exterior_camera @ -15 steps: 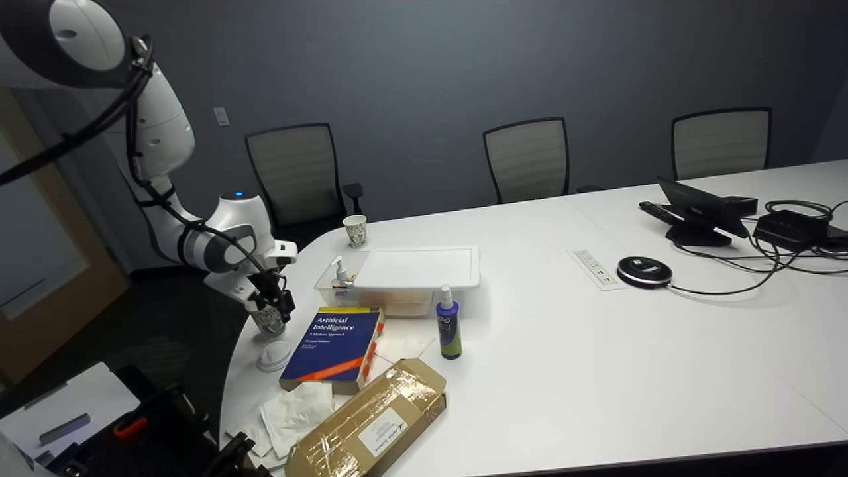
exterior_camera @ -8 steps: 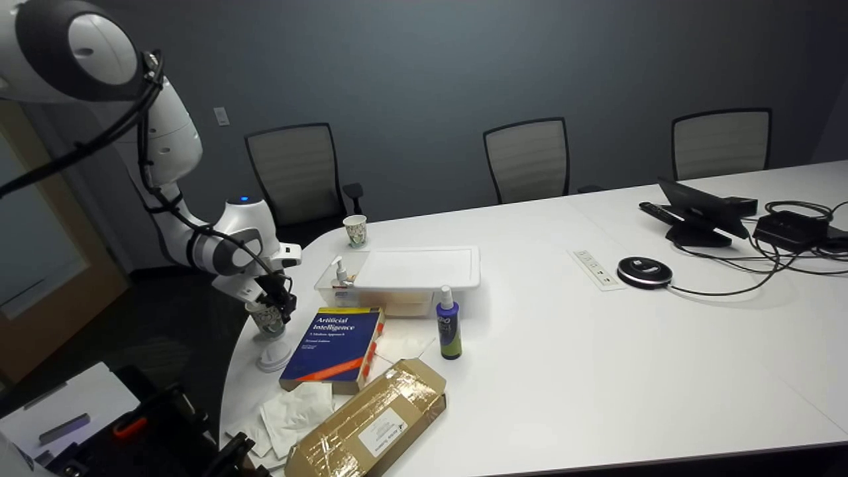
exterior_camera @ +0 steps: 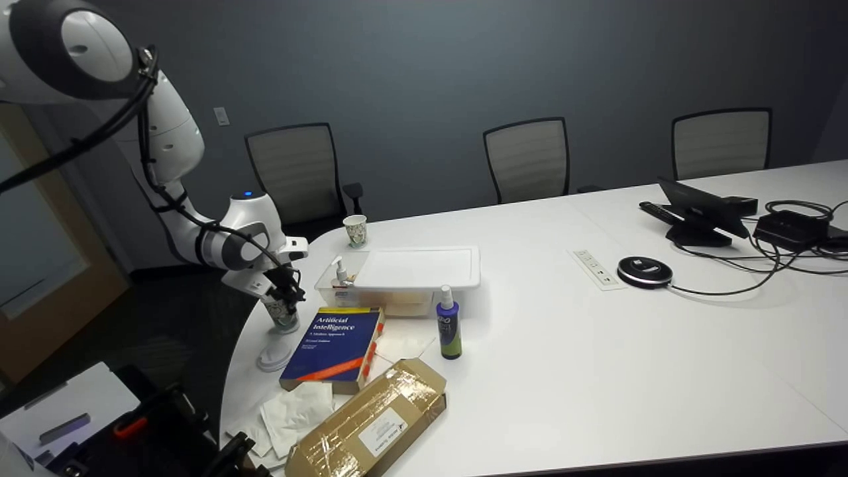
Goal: Move the coffee cup at the front of the table to the right.
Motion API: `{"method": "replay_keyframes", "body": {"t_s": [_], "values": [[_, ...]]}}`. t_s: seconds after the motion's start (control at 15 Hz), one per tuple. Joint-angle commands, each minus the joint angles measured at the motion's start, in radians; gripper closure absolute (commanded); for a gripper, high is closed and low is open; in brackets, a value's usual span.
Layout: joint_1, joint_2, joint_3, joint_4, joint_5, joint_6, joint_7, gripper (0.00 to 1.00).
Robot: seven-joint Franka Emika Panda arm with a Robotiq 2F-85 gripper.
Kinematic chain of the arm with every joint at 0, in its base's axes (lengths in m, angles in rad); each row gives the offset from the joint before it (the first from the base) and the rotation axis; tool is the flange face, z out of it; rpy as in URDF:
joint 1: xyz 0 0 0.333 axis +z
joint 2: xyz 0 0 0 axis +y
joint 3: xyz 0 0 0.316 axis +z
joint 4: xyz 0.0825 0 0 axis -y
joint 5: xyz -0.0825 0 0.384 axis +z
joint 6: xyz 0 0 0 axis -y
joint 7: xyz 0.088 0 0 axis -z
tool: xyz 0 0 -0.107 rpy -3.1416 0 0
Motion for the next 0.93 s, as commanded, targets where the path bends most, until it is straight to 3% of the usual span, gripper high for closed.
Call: {"method": "replay_keyframes", "body": {"t_s": [0.0, 0.27, 0.47, 0.87], "values": [[-0.056, -0.065, 0.041, -0.007, -0.007, -0.043, 0.005, 1.0], [-0.147, -0.204, 0.088, -0.066, 0.016, -0.104, 0.004, 1.0], [-0.191, -0.335, 0.052, -0.127, 0.026, -0.153, 0.022, 1.0], [-0.364, -0.517, 0.008, -0.231, 0.108, -0.167, -0.022, 1.0]]}}
